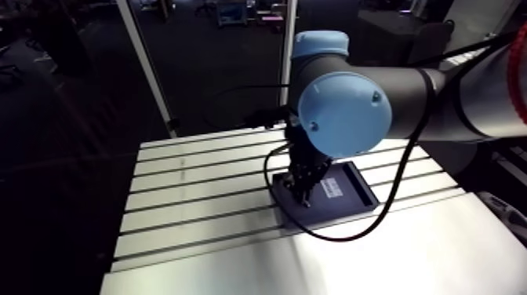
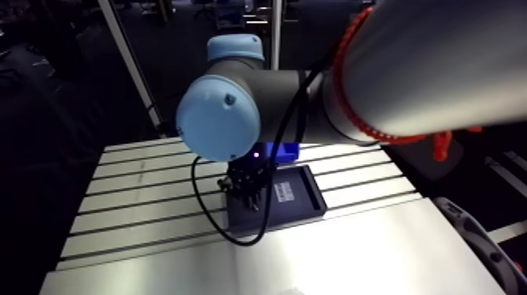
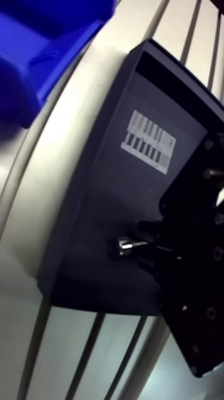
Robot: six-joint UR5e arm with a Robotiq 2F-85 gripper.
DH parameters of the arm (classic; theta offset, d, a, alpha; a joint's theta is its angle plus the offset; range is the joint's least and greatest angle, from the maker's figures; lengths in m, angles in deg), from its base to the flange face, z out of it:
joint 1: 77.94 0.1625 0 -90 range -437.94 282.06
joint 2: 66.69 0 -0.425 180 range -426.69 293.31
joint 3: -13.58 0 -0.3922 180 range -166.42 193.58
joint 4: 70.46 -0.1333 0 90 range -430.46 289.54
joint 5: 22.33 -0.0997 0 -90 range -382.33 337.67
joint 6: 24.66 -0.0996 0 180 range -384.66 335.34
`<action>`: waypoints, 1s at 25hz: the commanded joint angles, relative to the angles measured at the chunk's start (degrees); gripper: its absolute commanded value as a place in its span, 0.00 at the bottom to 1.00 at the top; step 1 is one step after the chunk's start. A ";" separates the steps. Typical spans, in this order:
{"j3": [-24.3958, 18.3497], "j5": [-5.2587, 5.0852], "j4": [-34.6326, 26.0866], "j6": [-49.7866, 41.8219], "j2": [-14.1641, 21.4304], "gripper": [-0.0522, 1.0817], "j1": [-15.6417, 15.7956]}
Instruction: Pick up the M10 bolt from the tray and put it into the blue bin.
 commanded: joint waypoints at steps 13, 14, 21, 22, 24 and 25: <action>-1.40 0.88 -0.74 1.94 2.81 0.84 0.13; -1.40 1.41 -0.83 2.20 3.43 0.85 0.13; -1.93 1.76 -3.64 9.06 6.86 0.93 0.22; -2.37 1.67 -4.08 10.11 7.12 0.93 0.22; -3.16 1.58 -4.52 12.14 8.00 0.94 -0.13; -3.69 1.58 -4.87 13.37 8.26 0.94 -0.22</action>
